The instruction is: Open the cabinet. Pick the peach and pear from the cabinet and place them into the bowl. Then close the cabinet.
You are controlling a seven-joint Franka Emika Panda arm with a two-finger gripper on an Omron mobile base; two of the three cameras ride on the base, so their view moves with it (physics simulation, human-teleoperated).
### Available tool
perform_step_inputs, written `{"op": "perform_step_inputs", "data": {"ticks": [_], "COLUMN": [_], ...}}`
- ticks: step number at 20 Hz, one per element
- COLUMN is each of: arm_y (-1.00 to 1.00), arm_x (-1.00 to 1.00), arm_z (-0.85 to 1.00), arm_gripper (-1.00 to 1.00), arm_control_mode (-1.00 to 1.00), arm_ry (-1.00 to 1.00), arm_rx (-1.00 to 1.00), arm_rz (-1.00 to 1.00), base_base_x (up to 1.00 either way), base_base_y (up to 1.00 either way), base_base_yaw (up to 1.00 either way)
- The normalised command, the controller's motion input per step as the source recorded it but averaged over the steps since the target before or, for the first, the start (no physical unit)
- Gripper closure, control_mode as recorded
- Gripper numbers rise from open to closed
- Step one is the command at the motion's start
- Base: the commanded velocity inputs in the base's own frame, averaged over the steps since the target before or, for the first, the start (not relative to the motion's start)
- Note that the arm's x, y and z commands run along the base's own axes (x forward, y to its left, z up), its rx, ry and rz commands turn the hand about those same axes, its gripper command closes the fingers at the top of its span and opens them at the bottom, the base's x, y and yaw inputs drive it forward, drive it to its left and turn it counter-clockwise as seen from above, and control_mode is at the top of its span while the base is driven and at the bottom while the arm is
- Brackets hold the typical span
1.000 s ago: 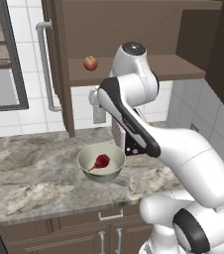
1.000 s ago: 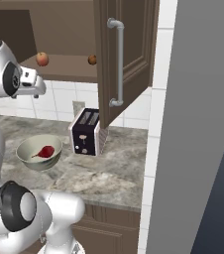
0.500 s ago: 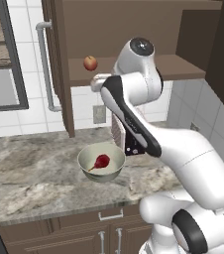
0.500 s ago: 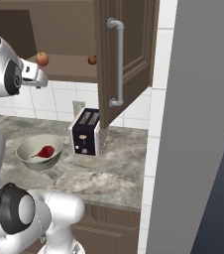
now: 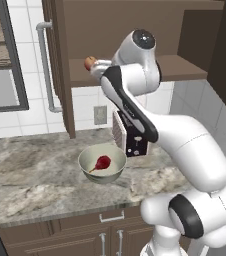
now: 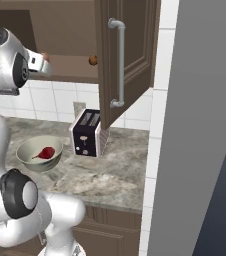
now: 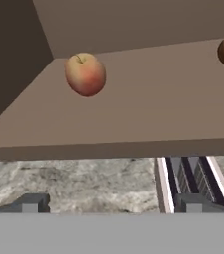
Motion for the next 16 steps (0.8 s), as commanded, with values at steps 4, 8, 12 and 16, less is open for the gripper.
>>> {"op": "perform_step_inputs", "data": {"ticks": [4, 8, 12, 16], "arm_y": [0.0, 0.03, 0.21, 0.26], "arm_x": [0.41, 0.47, 0.55, 0.58], "arm_z": [0.41, 0.12, -0.04, -0.14], "arm_gripper": [-1.0, -1.0, -1.0, -1.0], "arm_control_mode": [-1.0, -1.0, -1.0, -1.0], "arm_ry": [-0.03, -0.03, 0.0, 0.0], "arm_rx": [0.0, 0.0, 0.0, 0.0], "arm_rz": [-0.01, 0.0, 0.0, 0.0], "base_base_x": [0.0, 0.0, 0.0, 0.0], "base_base_y": [0.0, 0.0, 0.0, 0.0], "base_base_yaw": [0.0, 0.0, 0.0, 0.0]}}
